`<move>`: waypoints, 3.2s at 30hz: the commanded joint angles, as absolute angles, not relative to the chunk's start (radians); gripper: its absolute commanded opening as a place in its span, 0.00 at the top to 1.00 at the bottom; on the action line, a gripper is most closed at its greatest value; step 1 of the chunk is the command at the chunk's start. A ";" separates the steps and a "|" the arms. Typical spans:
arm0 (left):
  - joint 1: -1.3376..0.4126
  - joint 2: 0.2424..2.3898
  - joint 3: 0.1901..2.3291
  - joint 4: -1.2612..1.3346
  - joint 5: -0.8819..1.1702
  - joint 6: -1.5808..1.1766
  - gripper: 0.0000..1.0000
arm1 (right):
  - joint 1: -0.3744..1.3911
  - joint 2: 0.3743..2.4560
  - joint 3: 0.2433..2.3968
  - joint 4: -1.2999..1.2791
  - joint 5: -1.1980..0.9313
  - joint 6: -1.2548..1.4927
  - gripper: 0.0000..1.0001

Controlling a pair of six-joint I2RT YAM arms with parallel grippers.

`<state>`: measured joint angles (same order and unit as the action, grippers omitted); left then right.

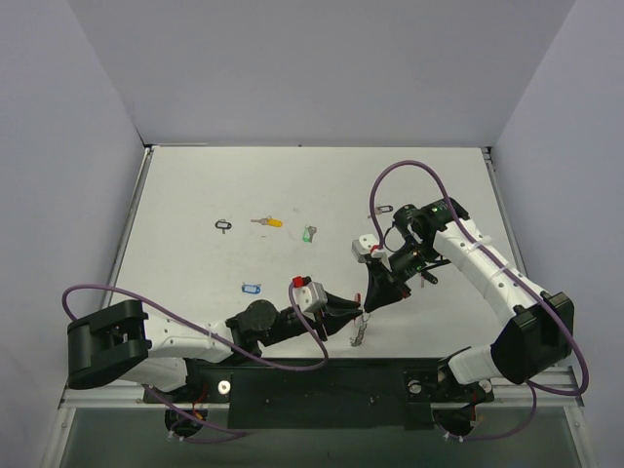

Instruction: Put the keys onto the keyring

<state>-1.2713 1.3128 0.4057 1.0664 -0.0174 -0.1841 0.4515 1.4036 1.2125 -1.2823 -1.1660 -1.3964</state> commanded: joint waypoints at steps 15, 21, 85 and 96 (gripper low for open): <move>-1.276 1.308 0.453 1.128 -0.020 -0.199 0.79 | 0.448 1.420 1.252 -1.371 -1.230 -1.454 1.00; -1.276 1.307 0.449 1.127 -0.025 -0.199 0.79 | 0.448 1.422 1.252 -1.376 -1.229 -1.457 1.00; -1.276 1.218 0.456 0.970 -0.120 -0.134 1.00 | 0.417 1.422 1.264 -1.471 -1.259 -1.531 0.70; -1.276 1.155 0.448 0.936 -0.150 -0.094 1.00 | 0.411 1.486 1.253 -1.496 -1.298 -1.529 0.39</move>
<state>-1.2747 1.1873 0.4129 0.9035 -0.1287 -0.1131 0.3923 1.4357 1.2346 -1.3060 -1.2327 -1.5013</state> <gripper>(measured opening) 0.018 0.592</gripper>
